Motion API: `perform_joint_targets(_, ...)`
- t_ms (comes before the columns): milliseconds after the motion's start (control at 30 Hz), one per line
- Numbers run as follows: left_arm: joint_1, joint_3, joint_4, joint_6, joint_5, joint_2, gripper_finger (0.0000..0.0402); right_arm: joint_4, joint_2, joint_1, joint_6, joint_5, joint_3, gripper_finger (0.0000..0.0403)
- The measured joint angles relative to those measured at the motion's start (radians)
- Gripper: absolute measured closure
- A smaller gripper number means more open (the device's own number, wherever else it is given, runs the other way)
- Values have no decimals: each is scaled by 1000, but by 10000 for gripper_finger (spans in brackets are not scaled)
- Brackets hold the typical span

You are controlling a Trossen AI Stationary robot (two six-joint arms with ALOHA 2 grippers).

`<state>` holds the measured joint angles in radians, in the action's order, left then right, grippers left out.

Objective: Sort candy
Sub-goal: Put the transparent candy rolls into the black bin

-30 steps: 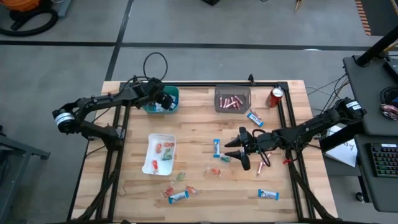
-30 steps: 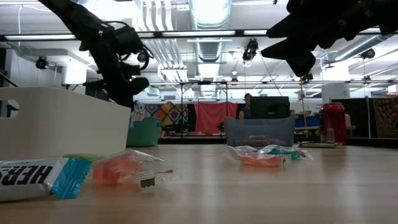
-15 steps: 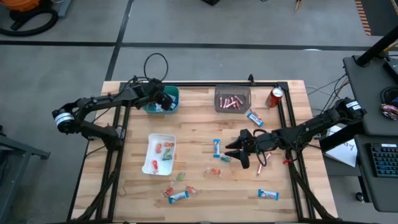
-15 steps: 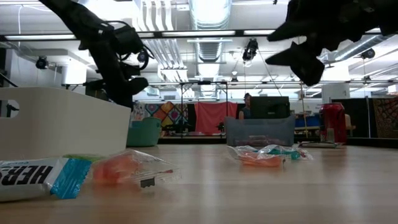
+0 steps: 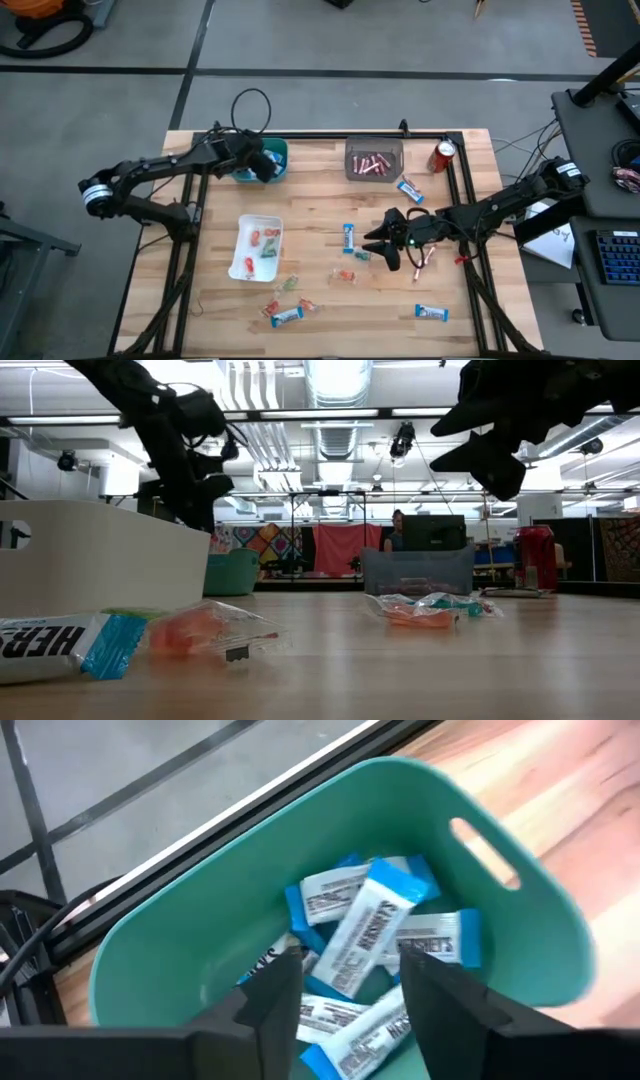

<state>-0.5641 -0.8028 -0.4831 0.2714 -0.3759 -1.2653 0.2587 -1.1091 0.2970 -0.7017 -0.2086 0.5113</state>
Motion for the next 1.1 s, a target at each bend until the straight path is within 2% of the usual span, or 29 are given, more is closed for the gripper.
perform_joint_targets(200, 86, 0, -14, 5, 0, 97, 225, -139, 0, 0, -72, 7, 46, 221)
perform_joint_targets(300, 177, 0, 5, 30, -4, 155, 224, -255, 0, 0, -118, 7, 83, 220)
perform_joint_targets(467, 375, 19, 138, 52, -56, 215, 228, -398, 0, 0, -167, 7, 137, 220)
perform_joint_targets(600, 534, 20, 205, 53, -133, 214, 231, -497, 0, 0, -225, 12, 169, 220)
perform_joint_targets(767, 688, 21, 249, 52, -274, 185, 231, -670, 0, 0, -356, 82, 189, 221)
perform_joint_targets(900, 748, 21, 261, 52, -316, 163, 231, -809, 0, 0, -464, 156, 189, 226)
perform_joint_targets(1100, 758, 21, 262, 52, -320, 135, 231, -953, 0, 0, -544, 295, 189, 229)
